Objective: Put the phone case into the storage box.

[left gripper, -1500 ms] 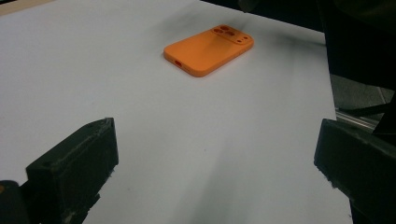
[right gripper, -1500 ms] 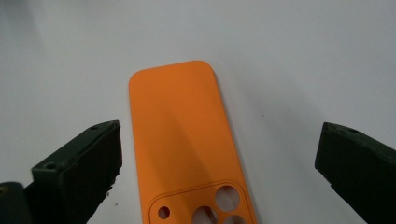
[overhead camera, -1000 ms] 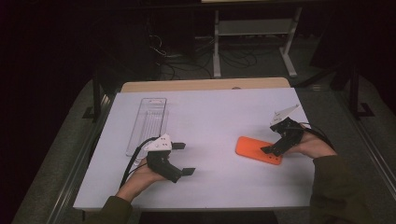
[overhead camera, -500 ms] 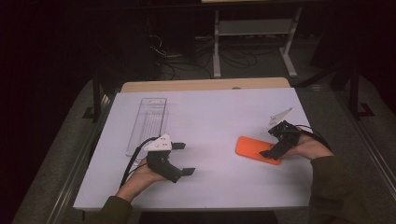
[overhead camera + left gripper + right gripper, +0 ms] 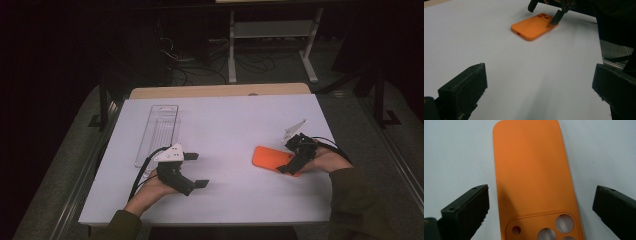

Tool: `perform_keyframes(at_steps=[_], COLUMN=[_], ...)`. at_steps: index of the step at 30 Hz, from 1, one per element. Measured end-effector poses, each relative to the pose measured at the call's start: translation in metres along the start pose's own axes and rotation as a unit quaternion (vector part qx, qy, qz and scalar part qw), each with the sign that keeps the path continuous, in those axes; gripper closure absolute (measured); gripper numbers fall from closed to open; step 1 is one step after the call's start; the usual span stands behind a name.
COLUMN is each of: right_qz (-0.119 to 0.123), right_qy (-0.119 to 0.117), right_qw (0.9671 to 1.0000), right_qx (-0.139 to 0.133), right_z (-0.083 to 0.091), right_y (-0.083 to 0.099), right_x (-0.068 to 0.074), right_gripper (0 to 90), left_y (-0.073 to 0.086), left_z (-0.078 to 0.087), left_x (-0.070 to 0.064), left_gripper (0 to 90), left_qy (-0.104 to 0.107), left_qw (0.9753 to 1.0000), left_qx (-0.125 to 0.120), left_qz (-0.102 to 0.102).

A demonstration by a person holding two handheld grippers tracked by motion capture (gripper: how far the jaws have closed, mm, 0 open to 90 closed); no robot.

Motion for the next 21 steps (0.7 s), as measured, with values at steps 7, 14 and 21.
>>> perform_keyframes(at_steps=[7,14,21], right_qz=[0.007,0.019,0.022], right_qy=[0.000,0.006,0.001], right_qw=[0.9999,0.9994,0.9993], right_qx=[0.013,0.029,0.029], right_z=[-0.0065,-0.0100,-0.0099], right_y=[0.0019,0.0044,0.0053], right_x=[0.0010,0.0013,0.0019], right_gripper=[0.5,5.5,9.0], left_y=[0.0003,0.0002,0.0002], left_z=[0.0002,0.0002,0.0002], left_x=[-0.0001,-0.0003,-0.0003], left_gripper=[0.0,0.0,0.0], left_qy=[0.000,0.001,0.000], left_qw=[1.0000,1.0000,1.0000], left_qx=[0.001,0.001,0.000], left_qz=[0.001,0.004,0.004])
Point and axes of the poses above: each handheld gripper's, and its own axes: z roughly backward along the jaws, y roughly out of its underside, x roughly to its left, the point moved 7 cm from there along -z, roughly forward along the jaws
